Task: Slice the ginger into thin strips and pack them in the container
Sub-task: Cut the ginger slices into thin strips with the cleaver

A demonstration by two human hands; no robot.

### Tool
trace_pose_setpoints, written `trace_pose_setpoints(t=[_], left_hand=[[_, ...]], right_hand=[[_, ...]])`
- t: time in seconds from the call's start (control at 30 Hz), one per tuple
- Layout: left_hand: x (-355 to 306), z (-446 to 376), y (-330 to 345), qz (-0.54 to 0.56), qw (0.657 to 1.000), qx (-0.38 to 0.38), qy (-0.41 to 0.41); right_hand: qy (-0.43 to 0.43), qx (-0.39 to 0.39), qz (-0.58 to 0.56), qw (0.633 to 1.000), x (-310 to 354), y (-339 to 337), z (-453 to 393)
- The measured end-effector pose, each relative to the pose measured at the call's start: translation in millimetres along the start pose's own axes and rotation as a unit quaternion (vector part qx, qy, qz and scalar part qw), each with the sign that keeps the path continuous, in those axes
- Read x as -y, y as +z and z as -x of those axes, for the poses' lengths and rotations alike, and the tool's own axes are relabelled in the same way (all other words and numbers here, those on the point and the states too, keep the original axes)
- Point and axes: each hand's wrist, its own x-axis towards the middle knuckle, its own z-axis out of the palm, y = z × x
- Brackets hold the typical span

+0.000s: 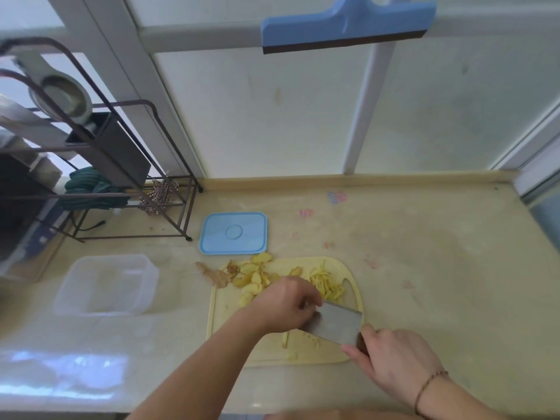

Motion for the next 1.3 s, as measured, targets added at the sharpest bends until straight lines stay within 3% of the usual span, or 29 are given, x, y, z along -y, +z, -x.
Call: trace_pose_setpoints(t=[0.2, 0.37, 0.43, 0.5, 0.53, 0.57, 0.6, 0.7, 0.8, 0.97, 1.07, 1.2, 1.3], left_hand=[[10, -5, 4, -0.009, 1.0, -0.004, -0.001], [15, 10, -8, 0.079, 0.992, -0.091, -0.037], [18, 26, -12, 0.137, 0.976, -0.157, -0.069], [22, 44, -12, 0.246, 0.924, -0.271, -0.111], [26, 51, -11, 0.289, 0.895, -0.317, -0.124], [30, 56, -10, 0.304, 0.879, -0.343, -0.134], [35, 59, -8, 0.296, 0.876, -0.352, -0.147], [50, 58, -5, 0.258, 0.885, -0.341, -0.184], [58, 47, -1, 0.179, 0.917, -0.294, -0.2], [57, 22, 0, 0.006, 0.978, -0.172, -0.12], [57, 7, -2, -0.088, 0.989, -0.08, -0.09], [60, -8, -6, -0.118, 0.987, -0.049, -0.096], [58, -18, -5, -0.141, 0.985, -0.025, -0.096]], right_hand=[[0.002, 0.012, 0.002, 1.0, -3, 0, 3], [0.006, -0.004, -0.015, 1.0, -8, 1, 12], [0.049, -0.001, -0.12, 0.992, -10, 3, 16], [0.093, 0.047, -0.304, 0.947, -12, 2, 17], [0.12, 0.086, -0.408, 0.901, -13, -1, 19], [0.135, 0.136, -0.479, 0.857, -15, -4, 19], [0.133, 0.181, -0.501, 0.836, -16, -8, 20], [0.087, 0.242, -0.445, 0.858, -15, -4, 17], [0.071, 0.287, -0.378, 0.877, -12, -3, 11], [0.076, 0.306, -0.354, 0.88, -12, 5, 9], [0.092, 0.277, -0.357, 0.888, -22, 8, 12], [0.186, 0.243, -0.42, 0.854, -37, 11, 18], [0.194, 0.241, -0.449, 0.838, -40, 9, 19]])
